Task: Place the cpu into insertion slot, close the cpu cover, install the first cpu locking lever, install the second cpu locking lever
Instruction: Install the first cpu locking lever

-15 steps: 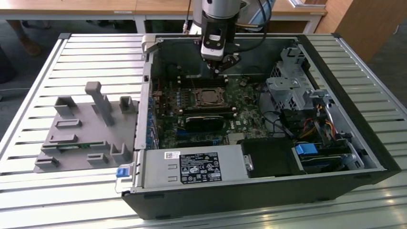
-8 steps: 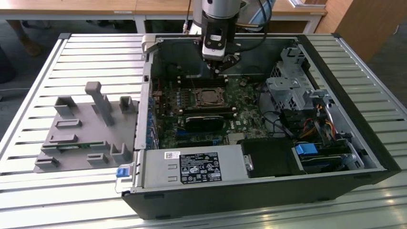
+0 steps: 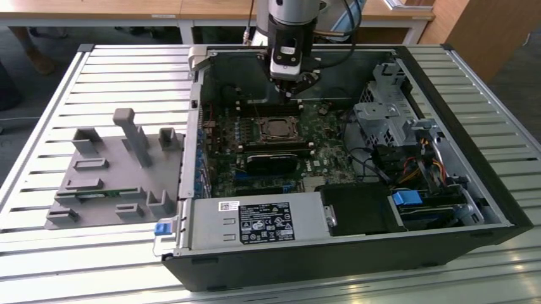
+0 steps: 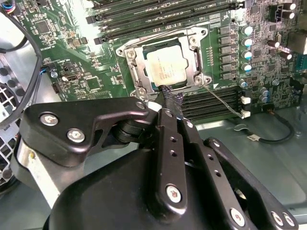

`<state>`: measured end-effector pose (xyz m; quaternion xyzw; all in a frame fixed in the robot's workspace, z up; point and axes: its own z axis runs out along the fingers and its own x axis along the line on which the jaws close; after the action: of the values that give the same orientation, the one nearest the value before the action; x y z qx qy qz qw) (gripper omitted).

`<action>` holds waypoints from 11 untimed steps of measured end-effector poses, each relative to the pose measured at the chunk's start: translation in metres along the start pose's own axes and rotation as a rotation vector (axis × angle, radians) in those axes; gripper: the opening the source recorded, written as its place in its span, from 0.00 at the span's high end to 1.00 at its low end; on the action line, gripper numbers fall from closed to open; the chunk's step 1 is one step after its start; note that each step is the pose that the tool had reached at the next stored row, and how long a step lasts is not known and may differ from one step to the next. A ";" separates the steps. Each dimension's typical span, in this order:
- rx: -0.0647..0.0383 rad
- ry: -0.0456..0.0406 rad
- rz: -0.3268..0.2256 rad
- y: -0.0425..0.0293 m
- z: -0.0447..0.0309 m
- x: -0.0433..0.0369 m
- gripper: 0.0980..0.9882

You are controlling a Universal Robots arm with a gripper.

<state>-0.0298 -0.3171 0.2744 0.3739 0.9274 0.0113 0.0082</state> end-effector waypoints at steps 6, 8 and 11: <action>0.000 0.0005 -0.019 0.0000 0.0000 0.0000 0.99; 0.000 0.0007 -0.025 0.0000 0.0000 0.0000 0.99; 0.000 0.0009 -0.034 0.0000 0.0000 0.0000 0.99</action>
<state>-0.0298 -0.3172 0.2744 0.3582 0.9335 0.0115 0.0081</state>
